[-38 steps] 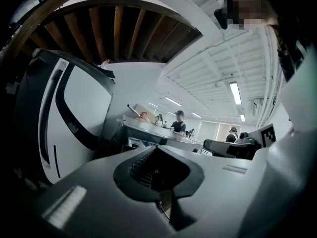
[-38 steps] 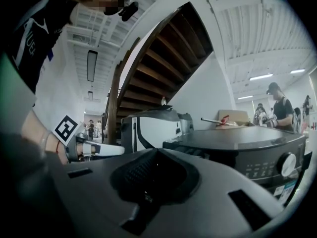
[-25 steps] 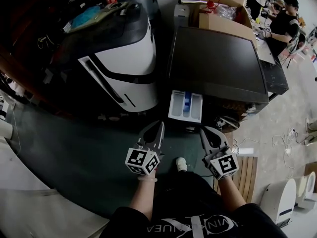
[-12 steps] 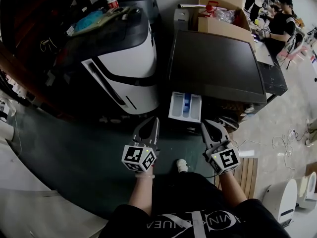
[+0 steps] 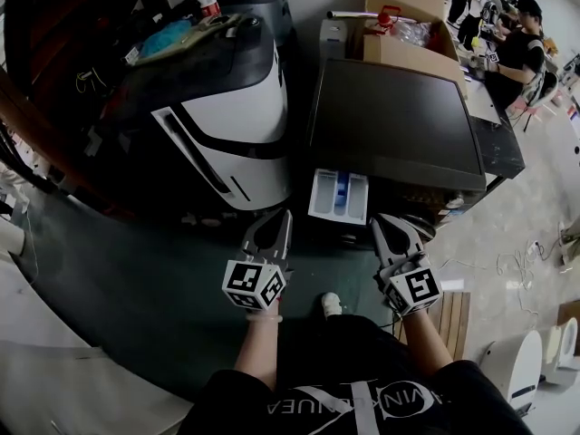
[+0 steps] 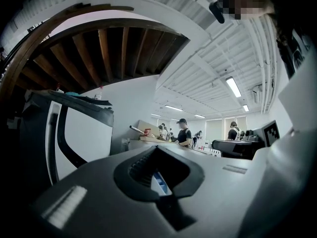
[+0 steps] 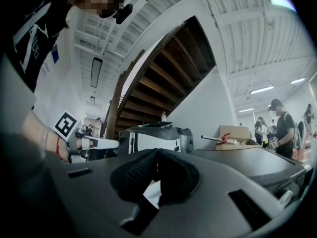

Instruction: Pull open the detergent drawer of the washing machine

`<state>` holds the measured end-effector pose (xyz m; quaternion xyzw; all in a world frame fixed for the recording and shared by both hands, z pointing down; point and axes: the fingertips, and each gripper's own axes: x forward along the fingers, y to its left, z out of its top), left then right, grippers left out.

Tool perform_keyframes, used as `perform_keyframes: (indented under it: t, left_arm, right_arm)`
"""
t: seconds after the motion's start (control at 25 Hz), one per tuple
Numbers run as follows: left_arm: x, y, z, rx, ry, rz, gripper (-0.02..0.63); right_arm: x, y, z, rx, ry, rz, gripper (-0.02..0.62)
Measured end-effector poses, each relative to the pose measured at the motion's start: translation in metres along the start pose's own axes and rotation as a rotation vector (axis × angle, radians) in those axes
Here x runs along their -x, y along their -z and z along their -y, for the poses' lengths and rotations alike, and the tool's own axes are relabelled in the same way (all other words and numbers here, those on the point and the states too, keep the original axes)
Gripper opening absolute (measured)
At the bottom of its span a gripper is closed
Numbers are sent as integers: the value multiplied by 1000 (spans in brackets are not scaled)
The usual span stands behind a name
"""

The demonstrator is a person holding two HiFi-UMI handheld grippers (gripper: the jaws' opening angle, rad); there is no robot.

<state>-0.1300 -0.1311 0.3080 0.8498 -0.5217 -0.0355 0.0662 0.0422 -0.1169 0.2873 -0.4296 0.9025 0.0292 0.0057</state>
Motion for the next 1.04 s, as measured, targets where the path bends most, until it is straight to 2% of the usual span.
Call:
perform_keyframes:
  t: [0.28, 0.8, 1.04]
  left_arm:
    - [1, -9, -4, -29, -22, 17, 9]
    - [9, -16, -10, -147, -92, 37, 9]
    - [11, -17, -14, -185, -117, 42, 9]
  right_arm:
    - [-4, -3, 2, 21, -3, 5, 12]
    - [-4, 3, 0, 2, -3, 0, 12]
    - [-5, 5, 4, -30, 25, -14, 12]
